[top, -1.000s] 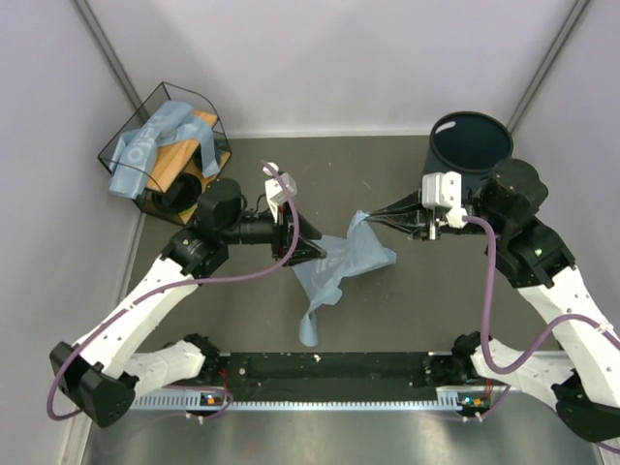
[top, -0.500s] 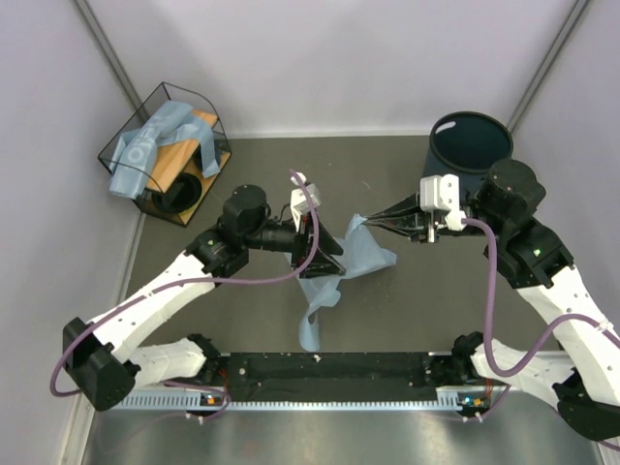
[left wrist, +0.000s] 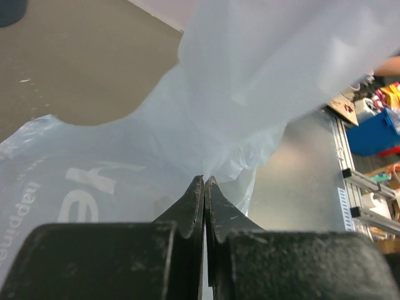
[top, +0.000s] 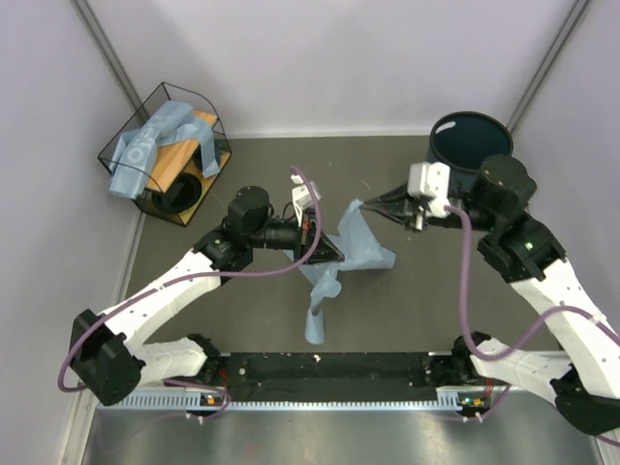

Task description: Put the trash bags into the trash bin

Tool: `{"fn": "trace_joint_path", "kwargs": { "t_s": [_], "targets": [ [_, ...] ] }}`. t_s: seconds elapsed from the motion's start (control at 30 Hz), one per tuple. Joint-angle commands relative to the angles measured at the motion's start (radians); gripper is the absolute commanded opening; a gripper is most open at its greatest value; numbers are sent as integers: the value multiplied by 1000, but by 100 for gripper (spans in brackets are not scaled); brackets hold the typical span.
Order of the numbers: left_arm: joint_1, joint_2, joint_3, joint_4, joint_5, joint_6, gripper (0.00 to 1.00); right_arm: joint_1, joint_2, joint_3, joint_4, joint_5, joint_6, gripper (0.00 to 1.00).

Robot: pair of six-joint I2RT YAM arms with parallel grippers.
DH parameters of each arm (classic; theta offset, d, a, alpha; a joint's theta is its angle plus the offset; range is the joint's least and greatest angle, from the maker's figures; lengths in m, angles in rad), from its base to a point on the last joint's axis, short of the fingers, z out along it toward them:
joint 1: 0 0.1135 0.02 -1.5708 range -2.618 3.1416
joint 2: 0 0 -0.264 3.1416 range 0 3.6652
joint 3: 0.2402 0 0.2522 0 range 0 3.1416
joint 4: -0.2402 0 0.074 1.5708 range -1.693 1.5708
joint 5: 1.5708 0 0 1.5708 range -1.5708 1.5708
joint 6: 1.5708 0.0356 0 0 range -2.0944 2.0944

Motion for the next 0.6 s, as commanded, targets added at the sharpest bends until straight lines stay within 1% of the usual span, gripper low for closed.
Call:
{"fn": "trace_joint_path", "kwargs": {
  "t_s": [0.0,0.03,0.07,0.1,0.13,0.17,0.2,0.23,0.27,0.3,0.33,0.37,0.4,0.43,0.47,0.5,0.53,0.57],
  "targets": [
    [65,-74,-39,123,-25,-166,0,-34,170,60,145,235,7,0],
    [89,-82,-62,158,-42,-194,0,-56,231,92,174,237,54,0],
    [97,-93,-68,169,-82,-212,0,-79,287,181,204,240,89,0],
    [103,-107,-70,172,-102,-225,0,-81,413,244,222,246,126,0],
    [107,-113,-68,171,-126,-225,0,-81,472,314,212,229,186,0],
    [108,-116,-65,171,-162,-226,0,-78,524,450,210,200,224,0],
    [116,-113,-57,169,-176,-239,0,-71,619,514,199,160,267,0],
    [120,-108,-53,168,-188,-251,0,-70,655,578,163,152,343,7],
    [128,-104,-50,162,-211,-275,0,-67,693,711,117,143,376,31],
    [146,-101,-45,156,-228,-286,0,-74,732,763,53,143,404,45],
    [156,-99,-47,148,-245,-298,0,-88,734,792,-47,148,477,57],
    [168,-96,-50,155,-249,-309,0,-106,720,768,-87,145,516,68],
    [185,-88,-54,152,-262,-321,0,-151,697,727,-116,134,549,72],
    [191,-82,-57,156,-268,-328,0,-177,615,670,-149,137,603,75],
    [197,-76,-62,163,-269,-337,0,-202,568,524,-149,134,626,80],
    [202,-65,-66,178,-274,-340,0,-229,507,448,-149,132,636,81],
    [203,-58,-67,189,-274,-343,0,-261,406,379,-154,138,637,82],
    [203,-52,-68,197,-274,-343,0,-274,354,278,-179,154,634,84]
  ]
}}
